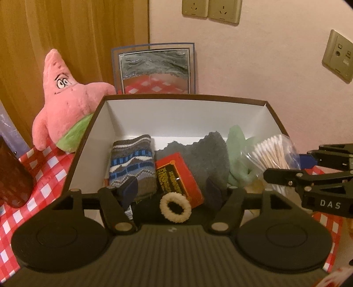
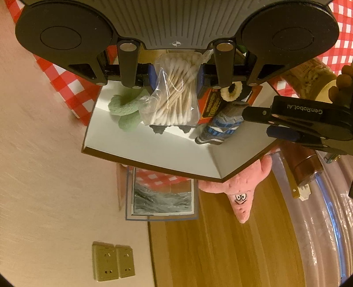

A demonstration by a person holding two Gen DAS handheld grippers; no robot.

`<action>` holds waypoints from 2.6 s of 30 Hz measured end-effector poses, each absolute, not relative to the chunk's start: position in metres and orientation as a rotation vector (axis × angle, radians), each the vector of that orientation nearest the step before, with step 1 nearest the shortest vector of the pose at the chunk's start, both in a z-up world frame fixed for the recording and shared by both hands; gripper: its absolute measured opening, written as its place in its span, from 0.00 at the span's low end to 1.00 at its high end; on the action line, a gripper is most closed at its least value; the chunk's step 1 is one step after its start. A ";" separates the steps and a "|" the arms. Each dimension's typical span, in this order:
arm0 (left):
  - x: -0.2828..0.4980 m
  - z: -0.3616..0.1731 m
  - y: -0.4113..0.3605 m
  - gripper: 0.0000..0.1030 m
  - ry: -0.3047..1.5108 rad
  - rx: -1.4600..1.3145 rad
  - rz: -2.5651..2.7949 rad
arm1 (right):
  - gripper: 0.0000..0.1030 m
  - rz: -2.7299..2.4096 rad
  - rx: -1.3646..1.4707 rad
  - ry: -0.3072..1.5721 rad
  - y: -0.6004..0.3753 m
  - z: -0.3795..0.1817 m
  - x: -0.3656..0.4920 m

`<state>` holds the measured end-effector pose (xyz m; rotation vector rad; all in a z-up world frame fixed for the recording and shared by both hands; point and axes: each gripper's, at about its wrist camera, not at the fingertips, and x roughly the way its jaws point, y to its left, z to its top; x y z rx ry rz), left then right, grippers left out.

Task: Organize soft objects

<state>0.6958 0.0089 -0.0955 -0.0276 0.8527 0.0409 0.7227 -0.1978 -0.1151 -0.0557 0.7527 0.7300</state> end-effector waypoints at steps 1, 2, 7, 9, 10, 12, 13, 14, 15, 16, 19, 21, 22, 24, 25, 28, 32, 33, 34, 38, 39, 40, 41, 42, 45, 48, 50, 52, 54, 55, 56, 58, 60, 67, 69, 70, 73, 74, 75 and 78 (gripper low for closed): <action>0.695 -0.096 0.010 0.64 0.856 -0.026 0.044 | 0.34 0.729 -0.059 0.747 -0.196 -0.115 0.723; 0.695 -0.096 0.010 0.64 0.860 -0.024 0.047 | 0.34 0.730 -0.064 0.742 -0.195 -0.115 0.723; 0.693 -0.095 0.012 0.64 0.870 -0.012 0.058 | 0.42 0.743 -0.087 0.740 -0.187 -0.116 0.723; 0.691 -0.093 0.013 0.64 0.871 -0.009 0.062 | 0.55 0.738 -0.091 0.727 -0.185 -0.115 0.722; 0.691 -0.093 0.013 0.64 0.871 -0.009 0.063 | 0.63 0.737 -0.089 0.718 -0.184 -0.114 0.722; 0.689 -0.092 0.014 0.64 0.871 -0.012 0.063 | 0.67 0.732 -0.080 0.692 -0.185 -0.112 0.720; 0.687 -0.091 0.014 0.64 0.871 -0.014 0.064 | 0.67 0.729 -0.079 0.689 -0.184 -0.111 0.719; 0.686 -0.090 0.014 0.64 0.871 -0.016 0.064 | 0.67 0.724 -0.078 0.691 -0.185 -0.110 0.719; 0.684 -0.090 0.015 0.65 0.870 -0.019 0.064 | 0.67 0.720 -0.077 0.694 -0.185 -0.109 0.718; 0.683 -0.089 0.015 0.65 0.868 -0.022 0.065 | 0.68 0.716 -0.074 0.698 -0.185 -0.108 0.718; 0.676 -0.085 0.016 0.71 0.854 -0.028 0.076 | 0.68 0.687 -0.064 0.711 -0.188 -0.108 0.715; 0.670 -0.082 0.017 0.74 0.830 -0.035 0.074 | 0.68 0.655 -0.064 0.720 -0.191 -0.108 0.712; 0.667 -0.080 0.017 0.75 0.822 -0.038 0.074 | 0.68 0.638 -0.071 0.722 -0.191 -0.108 0.710; 0.660 -0.075 0.016 0.78 0.804 -0.039 0.080 | 0.68 0.607 -0.092 0.715 -0.194 -0.109 0.702; 0.657 -0.072 0.015 0.79 0.795 -0.032 0.086 | 0.69 0.595 -0.103 0.709 -0.196 -0.109 0.697; 0.642 -0.064 0.009 0.82 0.758 -0.003 0.105 | 0.69 0.568 -0.118 0.674 -0.202 -0.106 0.681; 0.619 -0.055 0.005 0.82 0.725 0.000 0.106 | 0.69 0.550 -0.084 0.660 -0.210 -0.098 0.662; 0.611 -0.052 0.004 0.82 0.720 0.005 0.105 | 0.69 0.547 -0.071 0.661 -0.213 -0.096 0.656; 0.604 -0.050 0.002 0.82 0.716 0.013 0.103 | 0.69 0.547 -0.062 0.662 -0.215 -0.093 0.653; 0.575 -0.042 -0.007 0.82 0.718 0.052 0.101 | 0.69 0.546 -0.026 0.659 -0.223 -0.082 0.634; 0.568 -0.040 -0.008 0.82 0.719 0.052 0.099 | 0.69 0.545 -0.017 0.660 -0.225 -0.080 0.628; 0.560 -0.037 -0.010 0.82 0.718 0.046 0.096 | 0.69 0.545 -0.007 0.661 -0.227 -0.077 0.622; 0.553 -0.035 -0.010 0.82 0.717 0.039 0.094 | 0.69 0.545 0.001 0.663 -0.229 -0.075 0.617; 0.545 -0.033 -0.011 0.82 0.717 0.032 0.097 | 0.69 0.545 0.011 0.664 -0.231 -0.073 0.610; 0.522 -0.027 -0.013 0.82 0.709 0.031 0.112 | 0.69 0.545 0.036 0.670 -0.237 -0.068 0.591; 0.499 -0.022 -0.011 0.82 0.713 0.021 0.113 | 0.69 0.545 0.056 0.675 -0.238 -0.063 0.568; 0.482 -0.020 -0.008 0.82 0.720 0.005 0.116 | 0.69 0.542 0.067 0.675 -0.238 -0.060 0.550; 0.465 -0.020 -0.002 0.82 0.724 -0.016 0.112 | 0.69 0.541 0.070 0.678 -0.236 -0.057 0.530; 0.447 -0.021 0.004 0.82 0.732 -0.038 0.101 | 0.69 0.535 0.069 0.683 -0.232 -0.055 0.511; 0.438 -0.022 0.007 0.82 0.737 -0.044 0.096 | 0.69 0.533 0.069 0.687 -0.230 -0.054 0.501; 0.429 -0.024 0.010 0.82 0.743 -0.046 0.093 | 0.69 0.530 0.069 0.690 -0.228 -0.054 0.490; 0.411 -0.026 0.017 0.82 0.756 -0.041 0.088 | 0.69 0.522 0.078 0.700 -0.223 -0.053 0.468; 0.391 -0.026 0.024 0.82 0.766 -0.034 0.080 | 0.69 0.514 0.086 0.713 -0.216 -0.052 0.445; 0.314 -0.027 0.050 0.82 0.790 -0.005 0.049 | 0.69 0.471 0.107 0.754 -0.188 -0.054 0.364; 0.292 -0.027 0.058 0.82 0.795 0.000 0.038 | 0.69 0.464 0.119 0.760 -0.181 -0.053 0.339; 0.282 -0.027 0.060 0.82 0.796 0.004 0.031 | 0.69 0.456 0.125 0.761 -0.179 -0.053 0.329; 0.252 -0.028 0.068 0.82 0.804 0.009 0.015 | 0.69 0.429 0.138 0.769 -0.172 -0.052 0.296; 0.244 -0.028 0.070 0.82 0.808 0.007 0.010 | 0.69 0.421 0.143 0.773 -0.170 -0.052 0.286; 0.234 -0.028 0.072 0.82 0.812 0.004 0.006 | 0.69 0.415 0.148 0.778 -0.168 -0.051 0.276; 0.208 -0.024 0.077 0.82 0.817 -0.007 -0.005 | 0.69 0.403 0.168 0.801 -0.164 -0.051 0.250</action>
